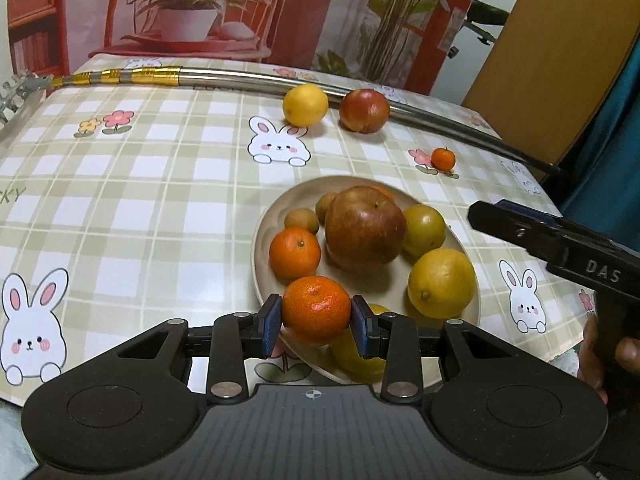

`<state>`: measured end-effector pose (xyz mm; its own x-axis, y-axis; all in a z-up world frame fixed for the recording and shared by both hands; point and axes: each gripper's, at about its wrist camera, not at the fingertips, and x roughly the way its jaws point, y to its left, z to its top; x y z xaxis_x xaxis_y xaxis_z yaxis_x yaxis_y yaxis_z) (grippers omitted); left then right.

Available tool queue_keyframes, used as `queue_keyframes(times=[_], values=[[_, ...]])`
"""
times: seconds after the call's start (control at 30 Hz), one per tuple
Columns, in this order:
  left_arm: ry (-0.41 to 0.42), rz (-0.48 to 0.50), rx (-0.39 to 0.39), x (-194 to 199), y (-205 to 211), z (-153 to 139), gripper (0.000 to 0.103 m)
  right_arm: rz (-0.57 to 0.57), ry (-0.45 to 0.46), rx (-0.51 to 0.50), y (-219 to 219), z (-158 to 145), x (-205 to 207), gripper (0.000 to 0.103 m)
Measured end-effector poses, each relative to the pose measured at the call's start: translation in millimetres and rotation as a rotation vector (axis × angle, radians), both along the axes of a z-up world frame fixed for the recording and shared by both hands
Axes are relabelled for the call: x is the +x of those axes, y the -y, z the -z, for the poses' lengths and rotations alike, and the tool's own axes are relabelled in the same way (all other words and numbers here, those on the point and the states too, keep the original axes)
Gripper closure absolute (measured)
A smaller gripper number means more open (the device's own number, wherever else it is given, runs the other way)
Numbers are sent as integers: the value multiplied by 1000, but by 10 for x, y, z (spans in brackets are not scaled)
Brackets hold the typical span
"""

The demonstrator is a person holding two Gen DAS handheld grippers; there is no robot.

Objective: Organize fruits
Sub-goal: 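Lower the mandarin onto the plate and open the left tool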

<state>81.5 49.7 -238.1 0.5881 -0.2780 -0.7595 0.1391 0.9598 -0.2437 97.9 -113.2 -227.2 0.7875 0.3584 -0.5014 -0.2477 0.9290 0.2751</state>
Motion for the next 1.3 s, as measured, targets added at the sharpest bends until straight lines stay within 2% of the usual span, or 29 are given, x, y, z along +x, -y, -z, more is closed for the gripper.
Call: queue_keyframes(times=[0.23, 0.5, 0.57, 0.7, 1.13, 1.3], values=[[18, 4, 30, 11, 80, 14, 64, 27, 9, 13, 6, 84, -90, 41], [20, -17, -16, 22, 16, 52, 63, 36, -10, 28, 21, 130, -82, 41], [20, -18, -20, 26, 17, 55, 63, 34, -14, 28, 18, 140, -84, 41], [21, -26, -21, 21, 0, 57, 56, 37, -19, 27, 13, 145, -75, 41], [77, -66, -51, -34, -81, -19, 53, 41, -25, 28, 23, 143, -74, 41], [91, -68, -32, -55, -48, -43, 52, 42, -28, 29, 26, 142, -74, 41]])
